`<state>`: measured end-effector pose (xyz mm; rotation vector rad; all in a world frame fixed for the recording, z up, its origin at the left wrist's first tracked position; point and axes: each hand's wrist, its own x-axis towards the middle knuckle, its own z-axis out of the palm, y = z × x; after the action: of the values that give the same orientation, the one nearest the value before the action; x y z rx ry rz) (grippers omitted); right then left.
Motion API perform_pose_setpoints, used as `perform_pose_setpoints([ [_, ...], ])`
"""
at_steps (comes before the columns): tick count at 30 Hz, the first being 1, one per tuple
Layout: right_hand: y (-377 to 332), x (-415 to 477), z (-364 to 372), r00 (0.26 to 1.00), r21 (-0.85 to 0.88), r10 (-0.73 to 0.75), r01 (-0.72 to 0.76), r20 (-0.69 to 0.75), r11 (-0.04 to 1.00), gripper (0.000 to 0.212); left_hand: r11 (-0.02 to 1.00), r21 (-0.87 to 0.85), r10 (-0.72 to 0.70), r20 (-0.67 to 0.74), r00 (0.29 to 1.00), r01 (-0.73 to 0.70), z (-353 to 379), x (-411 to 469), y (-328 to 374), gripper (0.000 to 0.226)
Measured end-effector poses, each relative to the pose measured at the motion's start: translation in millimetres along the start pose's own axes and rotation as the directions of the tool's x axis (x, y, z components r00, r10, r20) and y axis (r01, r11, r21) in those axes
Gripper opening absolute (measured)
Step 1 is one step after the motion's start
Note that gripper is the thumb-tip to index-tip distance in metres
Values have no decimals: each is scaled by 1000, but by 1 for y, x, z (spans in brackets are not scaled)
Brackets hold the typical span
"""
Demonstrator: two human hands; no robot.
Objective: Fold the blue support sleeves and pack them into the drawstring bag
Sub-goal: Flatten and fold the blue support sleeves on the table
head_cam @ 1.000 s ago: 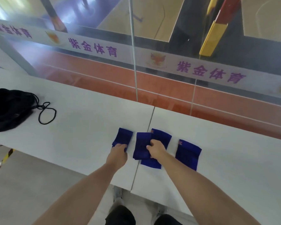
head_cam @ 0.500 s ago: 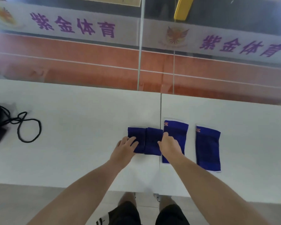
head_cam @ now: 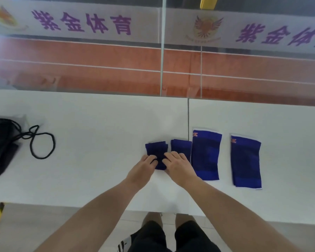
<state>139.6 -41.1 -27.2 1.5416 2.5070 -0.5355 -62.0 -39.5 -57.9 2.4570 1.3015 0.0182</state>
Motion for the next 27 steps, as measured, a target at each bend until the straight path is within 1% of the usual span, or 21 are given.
perform_pose_setpoints([
  [3, -7, -4, 9, 1000, -34, 21, -22, -9, 999, 36, 1000, -26, 10, -18, 1000, -11, -2, -8, 2, 33],
  [5, -11, -5, 12, 999, -47, 44, -45, -18, 998, 40, 999, -45, 1, -45, 999, -3, -6, -10, 1, 29],
  [7, -13, -4, 15, 998, -28, 53, -54, -28, 998, 40, 995, -95, -15, -46, 999, 11, -9, -11, -3, 27],
  [9, -14, -3, 16, 998, 22, 50, -49, -43, 999, 33, 989, -145, -49, -59, 997, 40, -12, -10, -6, 29],
  [10, -15, -2, 16, 998, 47, 45, -43, -52, 998, 30, 984, -165, -78, -68, 995, 66, -15, -7, -6, 30],
  [12, -17, -2, 14, 996, 97, 45, -38, -75, 995, 28, 964, -214, -182, -88, 979, 160, -22, 0, -6, 34],
  [14, -18, -3, 12, 990, 180, 93, -74, -102, 981, 27, 932, -257, -291, -106, 951, 256, -30, 12, -7, 39],
  [15, -19, -3, 11, 984, 244, 144, -114, -109, 963, 26, 925, -250, -315, -93, 944, 284, -33, 18, -8, 44],
  [16, -20, -3, 10, 971, 335, 217, -173, -99, 926, 25, 927, -226, -319, -58, 946, 298, -36, 24, -10, 49],
  [17, -22, -3, 7, 949, 446, 307, -247, -67, 860, 23, 933, -192, -310, -5, 951, 303, -39, 31, -12, 52],
  [19, -25, 0, -5, 879, 651, 476, -385, 41, 655, 17, 948, -129, -280, 100, 955, 292, -42, 43, -15, 50],
  [20, -26, 3, -11, 841, 713, 529, -436, 108, 548, 15, 955, -106, -263, 136, 955, 278, -43, 48, -16, 47],
  [22, -26, 10, -23, 773, 769, 589, -519, 236, 373, 15, 966, -70, -235, 170, 957, 249, -42, 55, -17, 43],
  [23, -26, 13, -26, 750, 782, 600, -540, 278, 312, 15, 968, -62, -228, 179, 957, 242, -41, 56, -17, 42],
  [24, -25, 17, -28, 736, 790, 606, -548, 300, 274, 14, 968, -68, -227, 186, 956, 243, -40, 58, -17, 41],
  [27, -23, 24, -32, 710, 804, 623, -556, 328, 211, 14, 961, -100, -233, 198, 952, 256, -38, 60, -21, 41],
])
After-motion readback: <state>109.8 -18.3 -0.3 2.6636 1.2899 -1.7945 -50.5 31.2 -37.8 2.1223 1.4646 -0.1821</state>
